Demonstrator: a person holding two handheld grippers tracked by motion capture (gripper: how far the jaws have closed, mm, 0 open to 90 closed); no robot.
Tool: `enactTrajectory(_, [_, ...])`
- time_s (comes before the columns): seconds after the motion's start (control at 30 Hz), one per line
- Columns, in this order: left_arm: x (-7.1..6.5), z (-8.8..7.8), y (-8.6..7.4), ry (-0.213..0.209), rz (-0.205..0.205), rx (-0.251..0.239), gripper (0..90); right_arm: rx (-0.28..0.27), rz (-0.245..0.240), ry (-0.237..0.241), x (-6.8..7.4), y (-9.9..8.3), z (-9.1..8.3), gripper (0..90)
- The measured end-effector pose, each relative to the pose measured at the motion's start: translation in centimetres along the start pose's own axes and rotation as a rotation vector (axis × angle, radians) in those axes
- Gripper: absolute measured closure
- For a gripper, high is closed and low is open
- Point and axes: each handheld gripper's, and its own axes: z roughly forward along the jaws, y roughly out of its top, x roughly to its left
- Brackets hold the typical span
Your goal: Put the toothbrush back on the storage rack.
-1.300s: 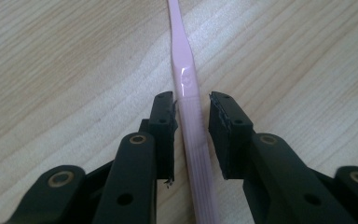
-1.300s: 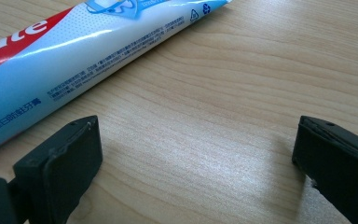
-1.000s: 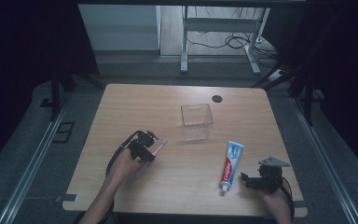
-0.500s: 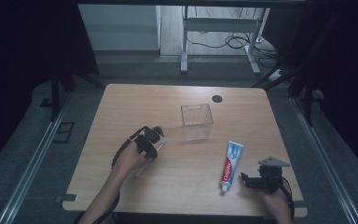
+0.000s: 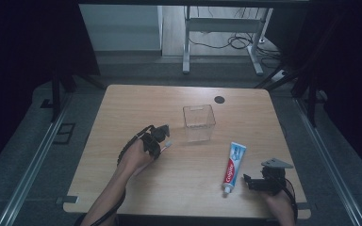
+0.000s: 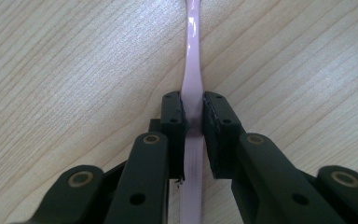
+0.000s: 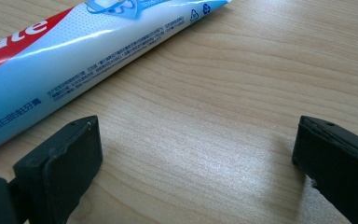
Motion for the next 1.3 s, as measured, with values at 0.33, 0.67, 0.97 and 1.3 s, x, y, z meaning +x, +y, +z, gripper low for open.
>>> enactTrajectory(0.33, [0.1, -0.8, -0.1, -0.021, 0.001, -0.055, 79.2, 0.0, -0.001, 0.001, 0.0, 0.0, 0.0, 0.9])
enactTrajectory(0.67, [0.3, -2.4, -0.6, -0.045, 0.014, -0.143, 79.2, 0.0, -0.002, 0.001, 0.0, 0.0, 0.0, 0.9])
enactTrajectory(0.97, [0.3, -4.6, -1.0, -0.058, 0.021, -0.246, 79.2, -0.002, -0.001, 0.001, 0.0, 0.0, 0.0, 0.9])
enactTrajectory(1.3, [0.3, -6.5, -1.3, -0.066, 0.032, -0.343, 79.2, -0.002, -0.001, 0.002, 0.0, 0.0, 0.0, 0.9])
